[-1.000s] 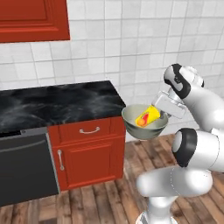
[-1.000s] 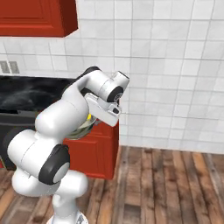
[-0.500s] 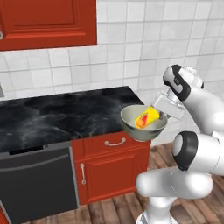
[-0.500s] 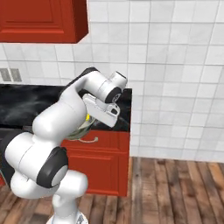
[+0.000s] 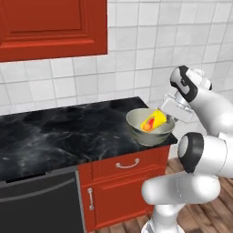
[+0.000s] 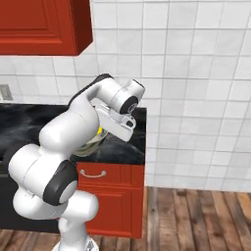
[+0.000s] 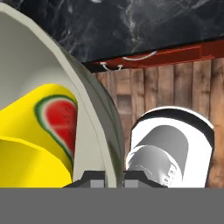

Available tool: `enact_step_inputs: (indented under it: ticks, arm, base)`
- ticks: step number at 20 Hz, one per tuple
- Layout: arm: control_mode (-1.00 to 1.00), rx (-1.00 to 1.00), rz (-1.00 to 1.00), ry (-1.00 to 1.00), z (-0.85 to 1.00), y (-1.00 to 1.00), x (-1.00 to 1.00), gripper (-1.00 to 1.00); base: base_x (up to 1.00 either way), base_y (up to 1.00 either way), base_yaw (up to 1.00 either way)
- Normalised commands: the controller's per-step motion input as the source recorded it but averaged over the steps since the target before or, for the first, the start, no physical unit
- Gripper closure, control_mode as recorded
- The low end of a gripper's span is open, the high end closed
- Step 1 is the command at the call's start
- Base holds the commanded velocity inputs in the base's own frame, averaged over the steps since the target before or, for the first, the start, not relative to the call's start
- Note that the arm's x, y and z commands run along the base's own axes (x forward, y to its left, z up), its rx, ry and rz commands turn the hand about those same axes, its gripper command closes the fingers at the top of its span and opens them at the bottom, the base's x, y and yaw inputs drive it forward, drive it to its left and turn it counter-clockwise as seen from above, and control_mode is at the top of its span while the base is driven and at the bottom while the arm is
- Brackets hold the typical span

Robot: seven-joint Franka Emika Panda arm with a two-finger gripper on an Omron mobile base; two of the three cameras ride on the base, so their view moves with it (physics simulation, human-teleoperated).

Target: Place the cup inside the bowl on the dining table and move the bowl to any counter.

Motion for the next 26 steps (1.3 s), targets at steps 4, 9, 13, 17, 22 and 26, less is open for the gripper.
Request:
enact_step_inputs:
  ticks: [4, 9, 13, 17, 22, 26]
  arm:
    - [1.0, 0.0, 0.0, 0.0, 0.0, 0.0, 0.0, 1.0]
    - [1.0, 0.0, 0.0, 0.0, 0.0, 0.0, 0.0, 1.0]
    - [1.0, 0.0, 0.0, 0.0, 0.0, 0.0, 0.0, 1.0]
    - [1.0, 0.0, 0.0, 0.0, 0.0, 0.0, 0.0, 1.0]
    - [1.0, 0.0, 0.0, 0.0, 0.0, 0.0, 0.0, 1.0]
    - [1.0, 0.0, 0.0, 0.0, 0.0, 0.0, 0.0, 1.0]
  base:
    - [0.59, 0.39, -0.06]
    - [0.58, 0.42, -0.06]
    - [0.51, 0.39, -0.07]
    - [0.01, 0.06, -0.02]
    - [0.0, 0.0, 0.0]
    - [0.0, 0.0, 0.0]
